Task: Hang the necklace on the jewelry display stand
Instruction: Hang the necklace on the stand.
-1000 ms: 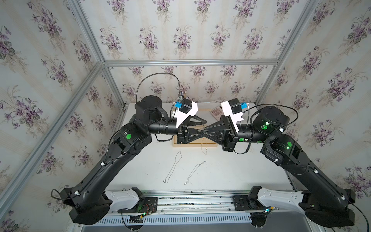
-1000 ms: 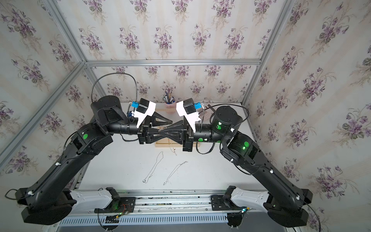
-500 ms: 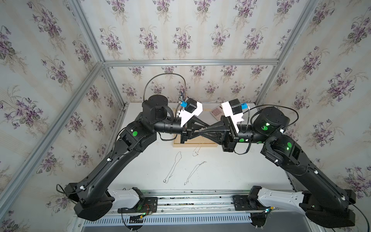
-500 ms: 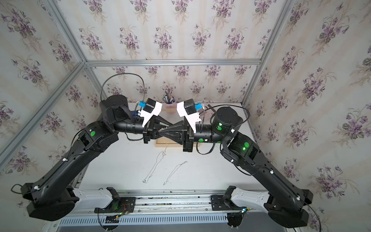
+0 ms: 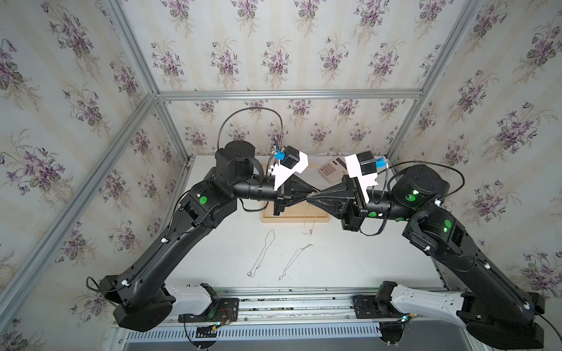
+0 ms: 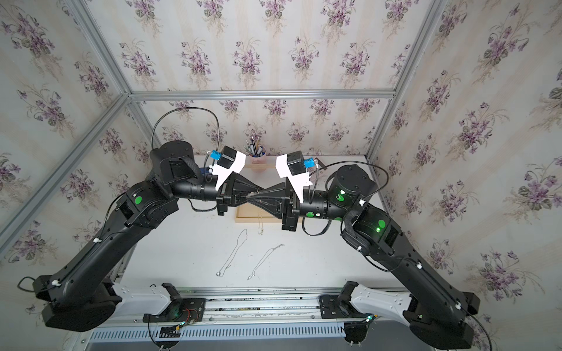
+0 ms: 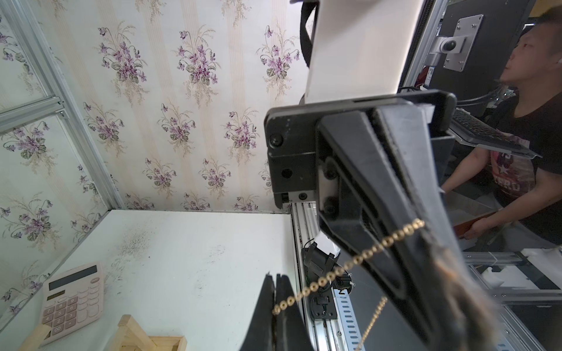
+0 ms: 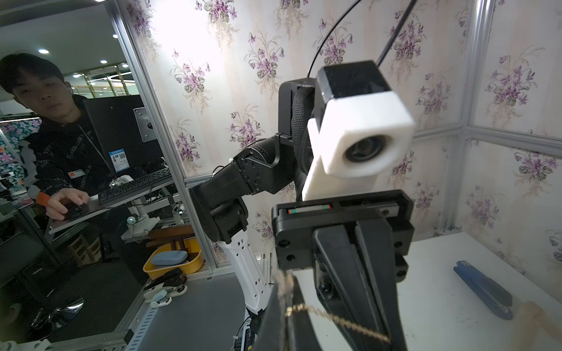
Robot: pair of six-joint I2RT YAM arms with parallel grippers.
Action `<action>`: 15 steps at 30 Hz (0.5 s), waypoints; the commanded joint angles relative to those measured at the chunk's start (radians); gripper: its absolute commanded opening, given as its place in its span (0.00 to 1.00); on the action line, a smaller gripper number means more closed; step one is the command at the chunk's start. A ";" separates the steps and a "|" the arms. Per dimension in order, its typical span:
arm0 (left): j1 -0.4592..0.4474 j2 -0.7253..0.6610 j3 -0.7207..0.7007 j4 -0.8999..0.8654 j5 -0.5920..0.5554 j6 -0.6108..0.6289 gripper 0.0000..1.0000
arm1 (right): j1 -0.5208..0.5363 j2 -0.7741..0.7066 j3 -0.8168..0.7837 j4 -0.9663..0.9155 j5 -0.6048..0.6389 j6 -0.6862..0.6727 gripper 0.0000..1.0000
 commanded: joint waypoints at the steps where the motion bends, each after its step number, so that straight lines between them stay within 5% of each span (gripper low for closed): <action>1: -0.001 0.006 0.030 -0.047 -0.015 0.030 0.00 | 0.001 -0.014 -0.004 0.002 0.036 -0.026 0.00; 15: 0.000 0.084 0.213 -0.228 -0.159 0.070 0.00 | -0.001 -0.070 -0.117 0.016 0.174 -0.077 0.00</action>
